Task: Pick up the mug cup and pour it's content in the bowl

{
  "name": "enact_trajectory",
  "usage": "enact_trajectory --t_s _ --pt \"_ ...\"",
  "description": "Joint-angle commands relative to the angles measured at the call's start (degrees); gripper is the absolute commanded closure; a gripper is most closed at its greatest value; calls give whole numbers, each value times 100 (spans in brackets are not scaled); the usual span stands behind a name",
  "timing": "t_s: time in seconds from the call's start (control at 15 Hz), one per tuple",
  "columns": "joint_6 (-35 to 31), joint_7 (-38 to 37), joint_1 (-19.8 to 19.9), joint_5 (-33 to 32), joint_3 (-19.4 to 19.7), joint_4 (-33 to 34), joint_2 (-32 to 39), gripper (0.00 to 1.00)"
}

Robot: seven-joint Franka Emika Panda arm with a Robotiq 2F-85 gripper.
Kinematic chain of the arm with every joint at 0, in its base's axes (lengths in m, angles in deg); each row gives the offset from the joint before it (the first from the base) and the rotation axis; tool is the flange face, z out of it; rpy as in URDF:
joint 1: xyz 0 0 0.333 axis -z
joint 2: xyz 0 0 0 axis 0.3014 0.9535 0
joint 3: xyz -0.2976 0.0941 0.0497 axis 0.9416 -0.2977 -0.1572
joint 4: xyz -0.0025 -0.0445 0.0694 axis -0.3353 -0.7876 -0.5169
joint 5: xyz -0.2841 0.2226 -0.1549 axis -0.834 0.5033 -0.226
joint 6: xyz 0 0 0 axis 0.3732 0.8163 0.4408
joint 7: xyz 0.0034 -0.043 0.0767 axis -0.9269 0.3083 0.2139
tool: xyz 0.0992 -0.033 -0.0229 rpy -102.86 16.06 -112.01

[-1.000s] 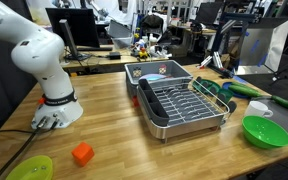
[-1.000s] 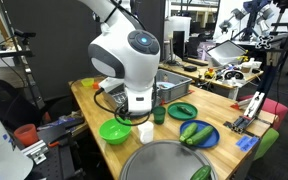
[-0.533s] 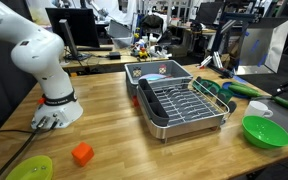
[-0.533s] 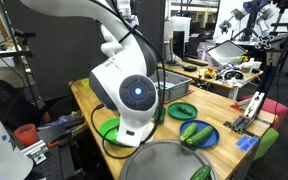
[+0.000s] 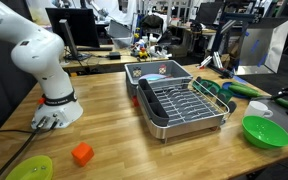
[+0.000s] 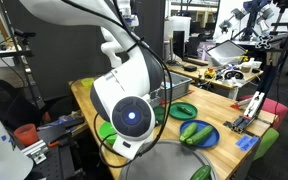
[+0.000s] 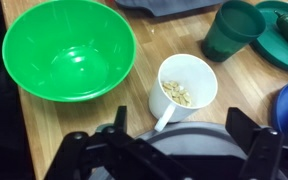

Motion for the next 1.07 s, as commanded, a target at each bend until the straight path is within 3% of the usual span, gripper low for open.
enact_trajectory --t_s 0.0,1.0 --pt "16 -13 -31 -4 35 5 1 0" --pt "112 -384 24 1354 -17 182 804 0"
